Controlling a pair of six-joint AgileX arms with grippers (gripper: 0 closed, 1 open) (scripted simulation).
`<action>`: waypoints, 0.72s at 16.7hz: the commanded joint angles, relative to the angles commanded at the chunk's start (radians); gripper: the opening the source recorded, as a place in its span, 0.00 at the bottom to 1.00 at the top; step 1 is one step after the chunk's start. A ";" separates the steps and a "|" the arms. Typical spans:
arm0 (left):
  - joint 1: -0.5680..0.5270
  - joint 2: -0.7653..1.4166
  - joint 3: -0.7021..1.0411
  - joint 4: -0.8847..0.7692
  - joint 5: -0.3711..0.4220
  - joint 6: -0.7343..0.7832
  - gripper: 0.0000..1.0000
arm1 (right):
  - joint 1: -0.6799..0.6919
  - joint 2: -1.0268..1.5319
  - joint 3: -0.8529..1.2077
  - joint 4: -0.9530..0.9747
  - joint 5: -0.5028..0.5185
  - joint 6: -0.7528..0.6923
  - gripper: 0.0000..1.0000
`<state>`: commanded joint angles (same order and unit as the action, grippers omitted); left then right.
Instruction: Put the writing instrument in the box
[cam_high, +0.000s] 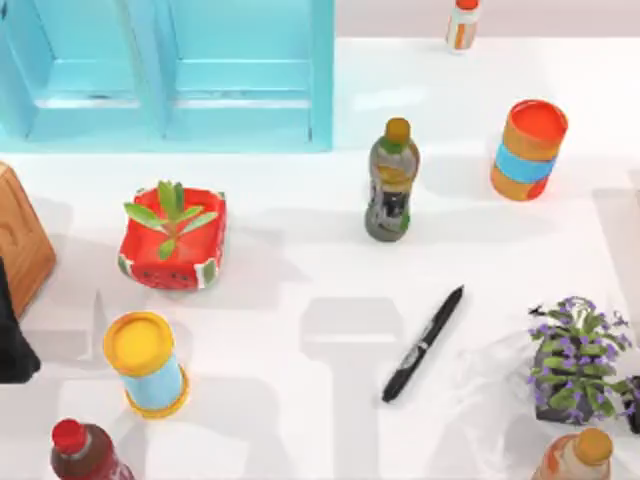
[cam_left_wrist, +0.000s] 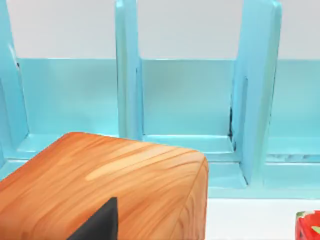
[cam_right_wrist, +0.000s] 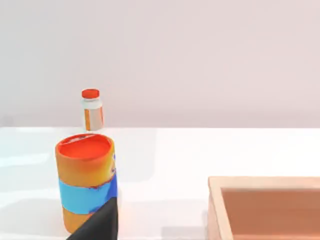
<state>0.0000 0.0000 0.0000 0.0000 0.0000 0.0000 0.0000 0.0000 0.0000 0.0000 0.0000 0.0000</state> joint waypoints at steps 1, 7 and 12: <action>0.000 0.000 0.000 0.000 0.000 0.000 1.00 | 0.000 0.000 0.000 0.000 0.000 0.000 1.00; 0.000 0.000 0.000 0.000 0.000 0.000 1.00 | 0.108 0.157 0.151 -0.115 0.001 0.141 1.00; 0.000 0.000 0.000 0.000 0.000 0.000 1.00 | 0.302 0.571 0.503 -0.370 0.013 0.430 1.00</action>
<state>0.0000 0.0000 0.0000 0.0000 0.0000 0.0000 0.3017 0.5709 0.5030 -0.3696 0.0134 0.4300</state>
